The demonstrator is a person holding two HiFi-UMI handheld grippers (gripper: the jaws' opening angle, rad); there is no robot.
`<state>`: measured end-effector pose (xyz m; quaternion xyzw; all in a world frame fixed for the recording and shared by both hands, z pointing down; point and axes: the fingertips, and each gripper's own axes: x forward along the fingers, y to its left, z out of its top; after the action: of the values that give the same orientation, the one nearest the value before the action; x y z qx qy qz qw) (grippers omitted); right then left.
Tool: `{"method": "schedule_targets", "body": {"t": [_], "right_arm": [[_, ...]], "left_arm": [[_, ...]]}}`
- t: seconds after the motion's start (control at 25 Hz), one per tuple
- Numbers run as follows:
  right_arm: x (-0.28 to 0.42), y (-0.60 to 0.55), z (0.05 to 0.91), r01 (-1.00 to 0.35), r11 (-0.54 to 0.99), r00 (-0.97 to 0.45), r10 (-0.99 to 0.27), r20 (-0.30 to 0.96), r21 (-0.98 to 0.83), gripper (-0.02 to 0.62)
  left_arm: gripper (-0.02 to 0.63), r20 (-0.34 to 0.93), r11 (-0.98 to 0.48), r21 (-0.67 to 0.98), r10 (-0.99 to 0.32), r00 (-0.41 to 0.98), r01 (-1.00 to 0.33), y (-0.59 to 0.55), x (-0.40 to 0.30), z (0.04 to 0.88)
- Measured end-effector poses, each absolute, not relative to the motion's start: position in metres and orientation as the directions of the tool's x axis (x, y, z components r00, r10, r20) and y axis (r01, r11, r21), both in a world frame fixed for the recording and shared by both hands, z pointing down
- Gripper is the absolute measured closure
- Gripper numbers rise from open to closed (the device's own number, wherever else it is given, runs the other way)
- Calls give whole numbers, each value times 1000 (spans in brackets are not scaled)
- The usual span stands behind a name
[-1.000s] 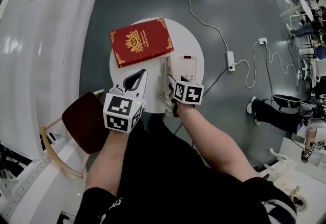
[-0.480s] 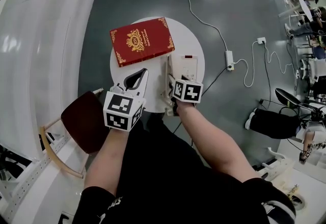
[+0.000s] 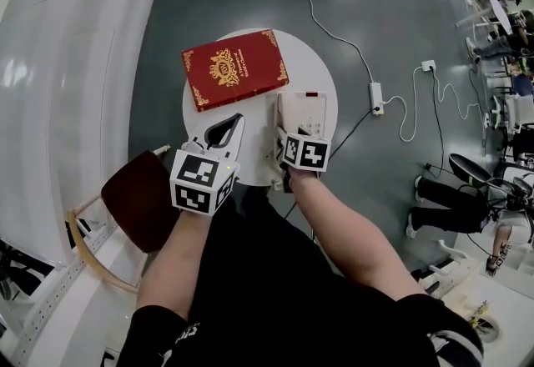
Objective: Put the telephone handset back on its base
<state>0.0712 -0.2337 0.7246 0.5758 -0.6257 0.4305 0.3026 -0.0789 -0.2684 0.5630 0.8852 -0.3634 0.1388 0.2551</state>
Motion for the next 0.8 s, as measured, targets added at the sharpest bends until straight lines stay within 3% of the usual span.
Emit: {"method": "schedule_targets", "body": {"t": [0.44, 0.8], "right_arm": [[72, -242, 723, -980, -43, -153, -472, 868, -196, 336], [85, -254, 684, -976, -47, -148, -579, 802, -214, 407]], "left_arm": [[595, 421, -620, 369, -553, 719, -692, -278, -86, 561], [595, 381, -658, 343, -555, 739, -671, -291, -94, 533]]}}
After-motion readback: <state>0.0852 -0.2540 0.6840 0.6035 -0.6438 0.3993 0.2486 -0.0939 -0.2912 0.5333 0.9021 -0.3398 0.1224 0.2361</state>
